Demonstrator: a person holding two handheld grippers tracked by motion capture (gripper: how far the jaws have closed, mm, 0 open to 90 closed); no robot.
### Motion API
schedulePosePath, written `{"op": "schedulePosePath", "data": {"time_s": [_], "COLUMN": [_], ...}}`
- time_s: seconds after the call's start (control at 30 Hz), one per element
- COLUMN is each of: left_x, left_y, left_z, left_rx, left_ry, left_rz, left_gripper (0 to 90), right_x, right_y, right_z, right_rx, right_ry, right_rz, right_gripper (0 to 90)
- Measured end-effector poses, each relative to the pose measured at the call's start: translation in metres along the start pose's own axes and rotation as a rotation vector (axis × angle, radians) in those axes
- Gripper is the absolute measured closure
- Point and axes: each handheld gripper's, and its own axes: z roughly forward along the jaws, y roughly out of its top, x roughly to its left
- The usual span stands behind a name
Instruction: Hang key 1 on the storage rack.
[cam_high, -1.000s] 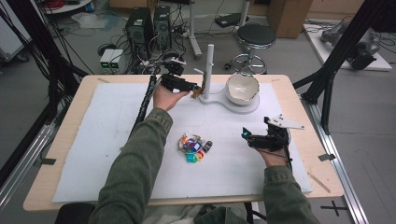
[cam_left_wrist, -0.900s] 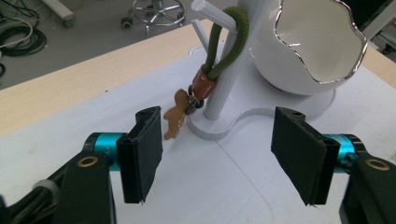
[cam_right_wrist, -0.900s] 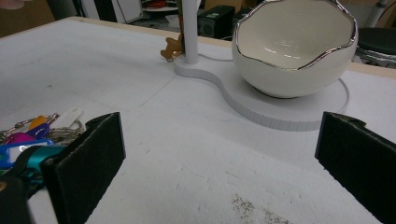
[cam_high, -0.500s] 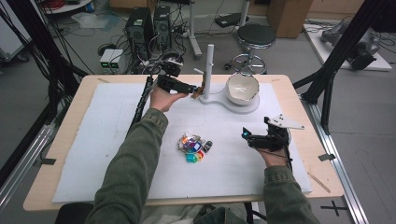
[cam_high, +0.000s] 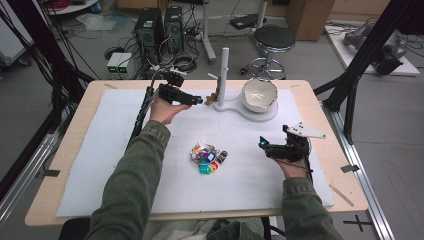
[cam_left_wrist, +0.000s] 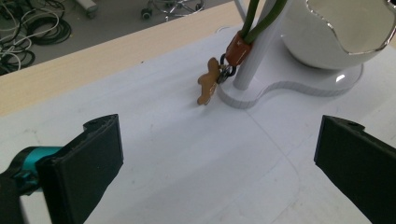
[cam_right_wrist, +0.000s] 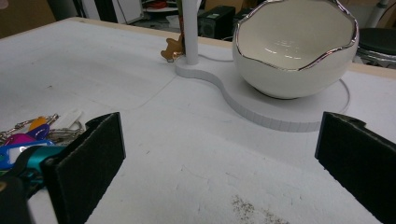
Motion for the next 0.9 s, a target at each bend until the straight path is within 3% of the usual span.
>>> {"op": "schedulePosePath", "data": {"time_s": [0.57, 0.9], "left_x": [0.017, 0.022], "left_y": [-0.030, -0.041], "left_z": [-0.018, -0.028], "left_rx": [-0.009, -0.002], "left_ry": [0.013, 0.026], "left_rz": [-0.053, -0.057], "left_gripper": [1.7, 1.7], "right_x": [0.000, 0.001], "right_y": [0.000, 0.000], "right_z": [0.000, 0.001], "right_rx": [0.001, 0.002], "right_ry": [0.002, 0.003], "right_rz": [-0.006, -0.005], "right_gripper": [0.6, 0.6]}}
